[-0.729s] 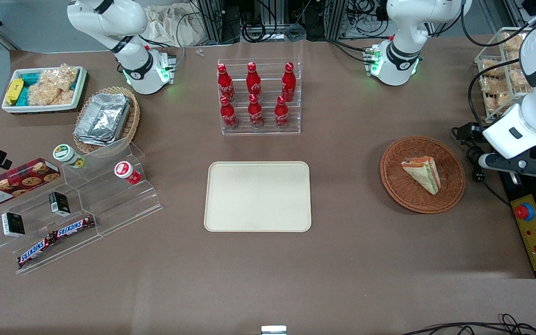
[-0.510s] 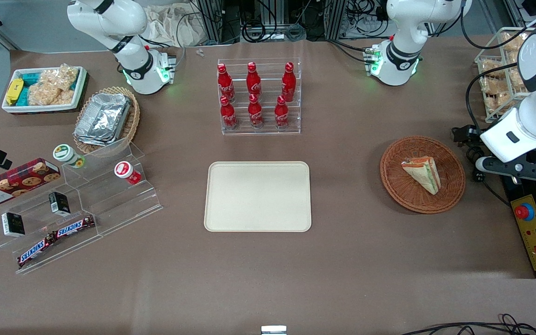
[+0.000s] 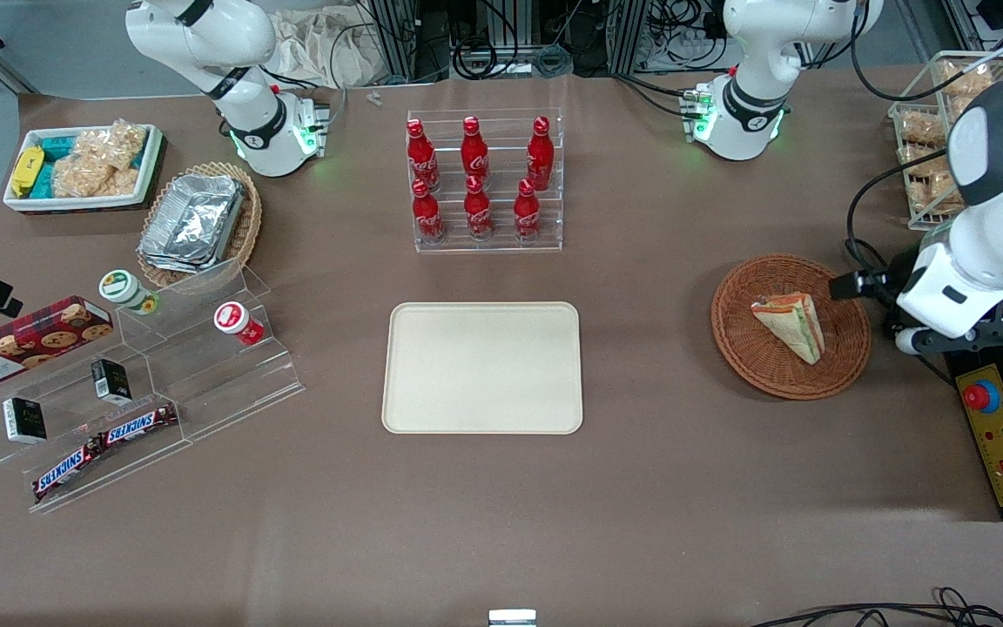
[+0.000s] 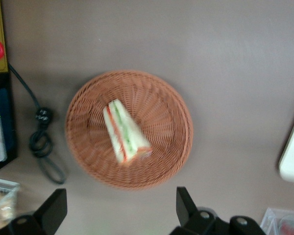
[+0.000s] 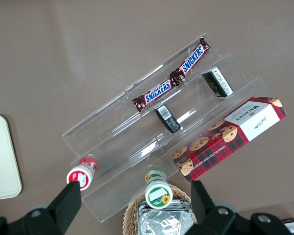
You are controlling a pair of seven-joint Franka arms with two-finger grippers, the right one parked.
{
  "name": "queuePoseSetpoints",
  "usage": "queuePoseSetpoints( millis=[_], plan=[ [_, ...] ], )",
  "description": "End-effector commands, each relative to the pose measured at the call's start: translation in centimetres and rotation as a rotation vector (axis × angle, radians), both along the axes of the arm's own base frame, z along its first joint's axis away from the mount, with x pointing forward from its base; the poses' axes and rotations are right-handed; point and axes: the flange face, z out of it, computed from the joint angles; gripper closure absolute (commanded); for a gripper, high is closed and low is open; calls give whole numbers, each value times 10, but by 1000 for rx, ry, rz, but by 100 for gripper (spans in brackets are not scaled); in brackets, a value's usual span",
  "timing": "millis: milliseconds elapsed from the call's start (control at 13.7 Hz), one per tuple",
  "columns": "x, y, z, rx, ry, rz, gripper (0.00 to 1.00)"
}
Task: Place sandwich from basket to tray
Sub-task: 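Move the left gripper over the wrapped sandwich in the wicker basket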
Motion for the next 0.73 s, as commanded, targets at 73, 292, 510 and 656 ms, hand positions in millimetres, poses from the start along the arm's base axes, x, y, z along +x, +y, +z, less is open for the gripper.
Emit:
queuePoseSetpoints(
  millis=[73, 292, 510, 656],
  plan=[
    [-50, 23, -67, -17, -100, 223, 0],
    [-35, 21, -119, -3, -86, 427, 0],
    [-27, 13, -169, 12, -67, 551, 0],
    [-32, 15, -187, 26, -39, 569, 0]
  ],
)
